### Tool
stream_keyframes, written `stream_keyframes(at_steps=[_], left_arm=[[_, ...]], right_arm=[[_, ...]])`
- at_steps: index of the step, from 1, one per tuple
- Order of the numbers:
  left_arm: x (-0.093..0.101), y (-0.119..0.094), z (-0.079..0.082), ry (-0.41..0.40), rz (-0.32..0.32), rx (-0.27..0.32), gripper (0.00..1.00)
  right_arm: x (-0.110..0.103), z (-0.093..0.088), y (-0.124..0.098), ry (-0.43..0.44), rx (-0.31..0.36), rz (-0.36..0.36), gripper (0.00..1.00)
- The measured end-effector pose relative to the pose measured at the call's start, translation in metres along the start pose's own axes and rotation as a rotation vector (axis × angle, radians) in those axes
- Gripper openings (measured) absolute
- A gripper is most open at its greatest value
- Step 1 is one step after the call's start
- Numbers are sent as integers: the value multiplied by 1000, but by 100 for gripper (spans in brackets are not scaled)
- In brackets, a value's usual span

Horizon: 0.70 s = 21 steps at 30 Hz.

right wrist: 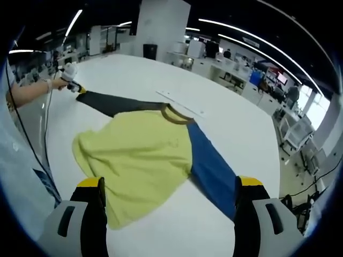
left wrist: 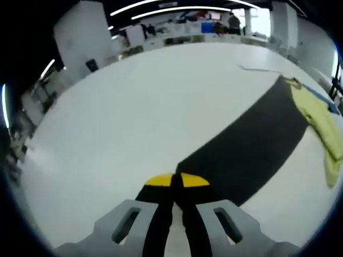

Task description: Fold the garment on the visible template until the final outline fits inside the template.

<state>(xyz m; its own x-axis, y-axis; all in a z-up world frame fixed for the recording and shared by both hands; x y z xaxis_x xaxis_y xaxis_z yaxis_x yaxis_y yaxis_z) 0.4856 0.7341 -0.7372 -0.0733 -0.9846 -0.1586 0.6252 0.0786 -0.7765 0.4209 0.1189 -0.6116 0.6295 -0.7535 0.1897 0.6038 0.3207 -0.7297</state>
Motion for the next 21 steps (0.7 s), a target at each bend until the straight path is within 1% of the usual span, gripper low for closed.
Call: stream_keyframes(at_steps=[3, 7, 11, 16, 19, 21], left_arm=[[0, 1, 0, -1, -1, -5, 0], [0, 4, -3, 18, -1, -13, 2], [0, 3, -4, 2, -8, -9, 2], [0, 4, -7, -1, -7, -13, 5], [-2, 5, -8, 14, 5, -14, 8], [-5, 4, -8, 10, 11, -15, 9]], right_arm=[[0, -1, 1, 2, -1, 0, 100], [-2, 0, 2, 1, -2, 4, 100], [-3, 0, 3, 1, -4, 7, 100], [-6, 0, 5, -4, -8, 17, 100], [-6, 0, 7, -6, -12, 17, 100], [-7, 0, 7, -4, -11, 21, 100]])
Point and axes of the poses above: the point that each gripper's makers call its tool centre point, and the gripper's own axes: y roughly forward along the fingers, x roughly to its right, z roughly out of its top, the point moved 2 cm from there along -y, roughly backward along the fingers, and after that the axes turned 5 degrees about -x, right-handed, at the moved point
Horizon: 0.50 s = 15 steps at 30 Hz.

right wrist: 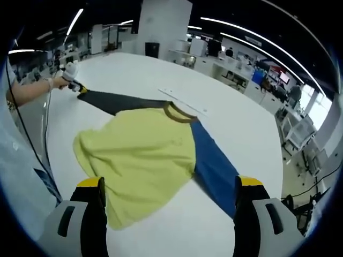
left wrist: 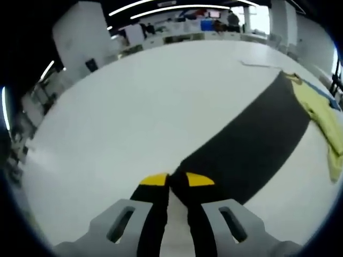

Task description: Fold the garment on the visible template until the final outline fits inside the template.

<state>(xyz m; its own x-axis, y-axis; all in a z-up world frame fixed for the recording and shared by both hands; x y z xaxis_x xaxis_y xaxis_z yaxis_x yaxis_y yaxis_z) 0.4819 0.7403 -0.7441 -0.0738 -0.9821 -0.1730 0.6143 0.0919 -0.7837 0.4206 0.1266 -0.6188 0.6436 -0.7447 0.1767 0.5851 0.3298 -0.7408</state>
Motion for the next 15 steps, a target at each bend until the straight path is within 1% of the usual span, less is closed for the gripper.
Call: stream_keyframes(at_steps=[3, 5, 8, 15], left_arm=[[-4, -4, 4, -2, 14, 14, 9], [-8, -8, 7, -19, 29, 30, 10], [-9, -11, 9, -27, 30, 40, 13], [-3, -26, 22, -25, 29, 85, 18]], right_arm=[[-1, -1, 2, -1, -4, 7, 100], [-1, -2, 3, -2, -7, 9, 100], [0, 0, 4, -4, -4, 12, 100], [2, 3, 7, -12, 9, 17, 100]])
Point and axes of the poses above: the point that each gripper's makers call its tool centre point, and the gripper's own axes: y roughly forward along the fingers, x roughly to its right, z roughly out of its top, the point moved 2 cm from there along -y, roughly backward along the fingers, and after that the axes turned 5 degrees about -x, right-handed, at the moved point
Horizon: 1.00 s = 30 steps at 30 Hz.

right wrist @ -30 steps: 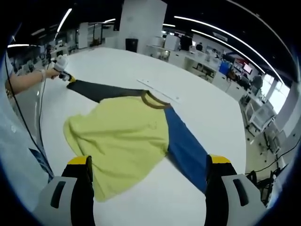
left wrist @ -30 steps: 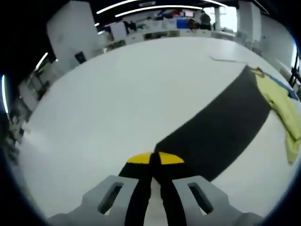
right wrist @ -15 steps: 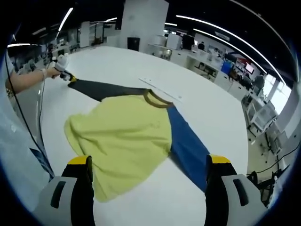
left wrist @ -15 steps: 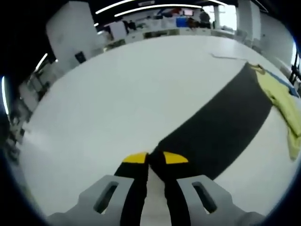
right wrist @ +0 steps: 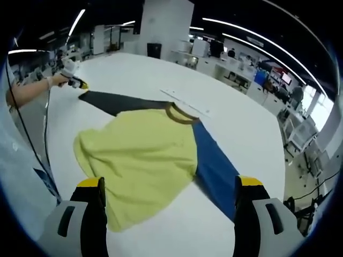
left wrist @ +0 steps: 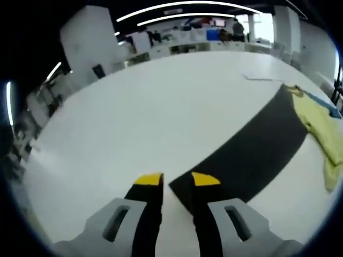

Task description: Fold the garment on the visible template until the final outline fits inside the template.

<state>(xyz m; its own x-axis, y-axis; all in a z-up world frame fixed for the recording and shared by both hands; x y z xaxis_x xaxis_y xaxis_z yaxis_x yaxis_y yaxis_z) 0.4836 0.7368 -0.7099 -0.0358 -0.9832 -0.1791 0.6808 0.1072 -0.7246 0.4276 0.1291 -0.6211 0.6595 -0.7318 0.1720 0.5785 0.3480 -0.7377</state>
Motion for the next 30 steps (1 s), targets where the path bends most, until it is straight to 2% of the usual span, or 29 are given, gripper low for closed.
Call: stream_keyframes(at_steps=[6, 15, 21, 30], left_arm=[[19, -18, 14, 21, -41, 32, 24], [72, -51, 30, 90, -154, 85, 33], [91, -70, 44, 123, -211, 138, 39], [112, -92, 56, 191, -256, 158, 48]], right_arm=[[-1, -1, 0, -2, 15, 7, 100], [7, -11, -10, 20, 40, -11, 100], [8, -10, -13, 24, 60, -21, 100], [2, -7, -18, 29, 88, -34, 100]])
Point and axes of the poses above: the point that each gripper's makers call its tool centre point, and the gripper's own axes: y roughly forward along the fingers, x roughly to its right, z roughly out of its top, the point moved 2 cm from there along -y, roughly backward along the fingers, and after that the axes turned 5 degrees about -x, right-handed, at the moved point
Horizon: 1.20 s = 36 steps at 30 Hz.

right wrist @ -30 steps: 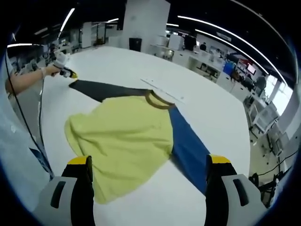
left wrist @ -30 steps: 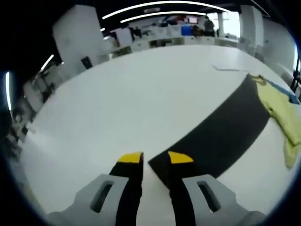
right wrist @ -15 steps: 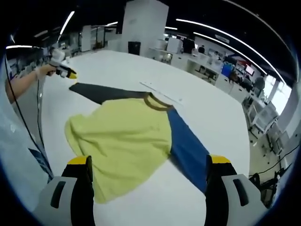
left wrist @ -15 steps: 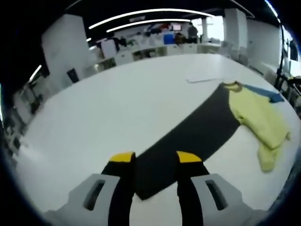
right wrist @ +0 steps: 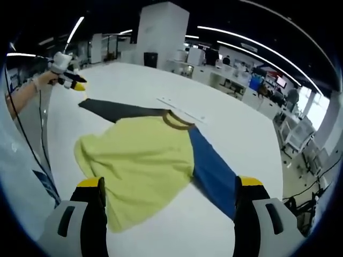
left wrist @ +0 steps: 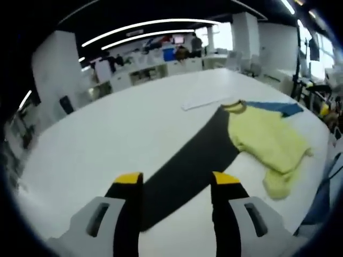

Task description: Fold the garment on the visible template until the final outline fits inside the template.

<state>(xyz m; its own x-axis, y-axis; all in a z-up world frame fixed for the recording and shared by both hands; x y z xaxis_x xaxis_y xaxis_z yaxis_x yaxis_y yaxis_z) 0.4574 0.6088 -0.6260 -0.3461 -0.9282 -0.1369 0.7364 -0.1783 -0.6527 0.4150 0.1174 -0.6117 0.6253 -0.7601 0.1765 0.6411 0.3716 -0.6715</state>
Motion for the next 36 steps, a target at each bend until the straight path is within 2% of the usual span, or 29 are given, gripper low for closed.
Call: stream_keyframes(at_steps=[7, 10, 12, 19, 33, 36], left_arm=[[23, -9, 12, 27, -61, 28, 53], [38, -11, 17, 48, -125, 54, 54], [43, -13, 19, 40, -142, 56, 55], [54, -18, 23, 63, -153, 48, 64], [76, -27, 33, 105, -187, 48, 72], [81, -27, 34, 106, -212, 55, 73]], right_arm=[[-2, 1, -2, 4, 12, -7, 100], [-4, 2, -4, 8, 19, -5, 100], [-5, 1, -4, 6, 19, -7, 100], [-2, 1, -8, 14, 31, -19, 100], [-5, 0, -11, 11, 35, -20, 100], [-5, 1, -13, 12, 41, -19, 100]])
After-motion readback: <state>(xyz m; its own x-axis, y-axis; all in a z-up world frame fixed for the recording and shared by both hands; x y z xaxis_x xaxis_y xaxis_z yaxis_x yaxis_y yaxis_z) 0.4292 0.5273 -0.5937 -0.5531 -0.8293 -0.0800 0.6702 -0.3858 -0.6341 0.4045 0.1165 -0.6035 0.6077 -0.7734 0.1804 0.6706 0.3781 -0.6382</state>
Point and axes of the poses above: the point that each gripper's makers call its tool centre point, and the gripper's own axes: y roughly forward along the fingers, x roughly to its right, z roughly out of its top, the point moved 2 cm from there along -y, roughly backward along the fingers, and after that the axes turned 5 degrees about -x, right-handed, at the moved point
